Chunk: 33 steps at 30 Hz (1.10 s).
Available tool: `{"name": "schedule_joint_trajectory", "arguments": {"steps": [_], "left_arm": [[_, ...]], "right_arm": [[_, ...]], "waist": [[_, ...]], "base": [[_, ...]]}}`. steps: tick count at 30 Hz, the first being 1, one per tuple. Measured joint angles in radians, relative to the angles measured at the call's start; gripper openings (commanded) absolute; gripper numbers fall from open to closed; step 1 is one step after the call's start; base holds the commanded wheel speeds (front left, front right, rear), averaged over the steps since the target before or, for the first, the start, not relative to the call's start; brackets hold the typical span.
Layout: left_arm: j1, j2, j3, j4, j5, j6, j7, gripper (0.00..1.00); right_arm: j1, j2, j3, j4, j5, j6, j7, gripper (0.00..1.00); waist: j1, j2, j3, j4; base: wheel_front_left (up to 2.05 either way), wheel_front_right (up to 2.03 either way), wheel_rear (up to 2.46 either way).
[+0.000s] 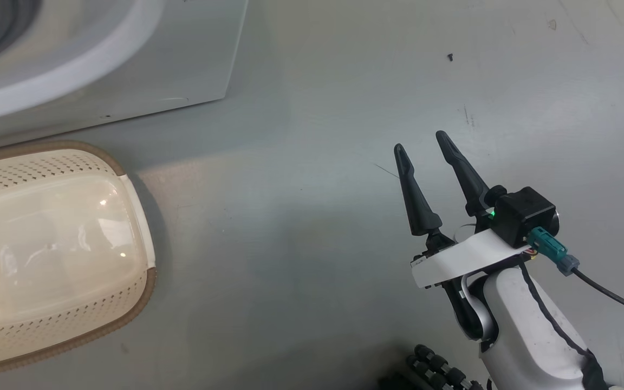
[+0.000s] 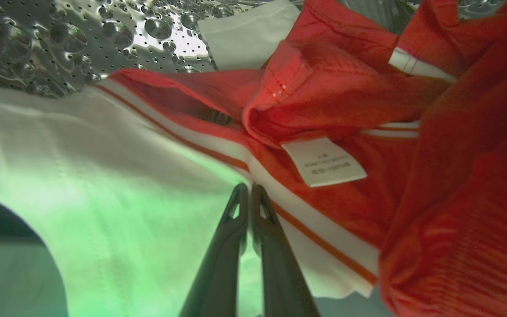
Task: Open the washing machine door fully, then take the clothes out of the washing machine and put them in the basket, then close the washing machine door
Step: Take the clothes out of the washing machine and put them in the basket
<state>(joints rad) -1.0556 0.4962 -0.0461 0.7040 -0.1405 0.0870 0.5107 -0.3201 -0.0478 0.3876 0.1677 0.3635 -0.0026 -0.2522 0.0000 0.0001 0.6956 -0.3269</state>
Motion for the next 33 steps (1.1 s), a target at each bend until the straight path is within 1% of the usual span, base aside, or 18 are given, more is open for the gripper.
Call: {"name": "schedule_joint_trajectory", "arguments": {"steps": [4,10,17,22,27,33], "left_arm": [[-0.001,-0.004,-0.002,0.013,0.000,0.000,-0.003,0.00],[0.003,-0.017,-0.009,0.046,-0.006,-0.004,-0.040,0.00],[0.037,-0.052,-0.016,0.068,-0.020,-0.015,-0.107,0.00],[0.062,-0.077,-0.022,0.080,-0.027,-0.037,-0.161,0.00],[0.102,-0.113,-0.023,0.094,-0.050,-0.050,-0.239,0.00],[0.154,-0.140,-0.020,0.111,-0.072,-0.066,-0.314,0.00]], "right_arm": [[0.000,0.000,0.001,0.002,0.000,0.000,0.000,1.00],[0.000,0.000,0.001,0.012,-0.004,0.000,0.000,1.00],[0.000,0.000,-0.011,0.023,-0.012,0.000,0.000,1.00],[0.000,0.000,-0.025,0.031,-0.016,0.000,0.000,1.00],[0.003,0.000,-0.043,0.044,-0.033,0.000,0.000,1.00],[0.015,0.000,-0.062,0.053,-0.042,0.000,0.000,1.00]], "waist": [[0.0000,0.0000,-0.006,0.002],[0.0000,0.0000,-0.030,0.008],[0.0000,0.0000,-0.072,0.019],[0.0000,0.0000,-0.107,0.032],[0.0000,0.0000,-0.150,0.053],[0.0000,0.0000,-0.199,0.075]], "base": [[0.00,0.00,0.00],[0.00,0.00,0.00],[0.00,0.00,0.00],[0.00,0.00,0.00],[0.00,0.00,0.00],[0.00,0.00,0.00]]}}
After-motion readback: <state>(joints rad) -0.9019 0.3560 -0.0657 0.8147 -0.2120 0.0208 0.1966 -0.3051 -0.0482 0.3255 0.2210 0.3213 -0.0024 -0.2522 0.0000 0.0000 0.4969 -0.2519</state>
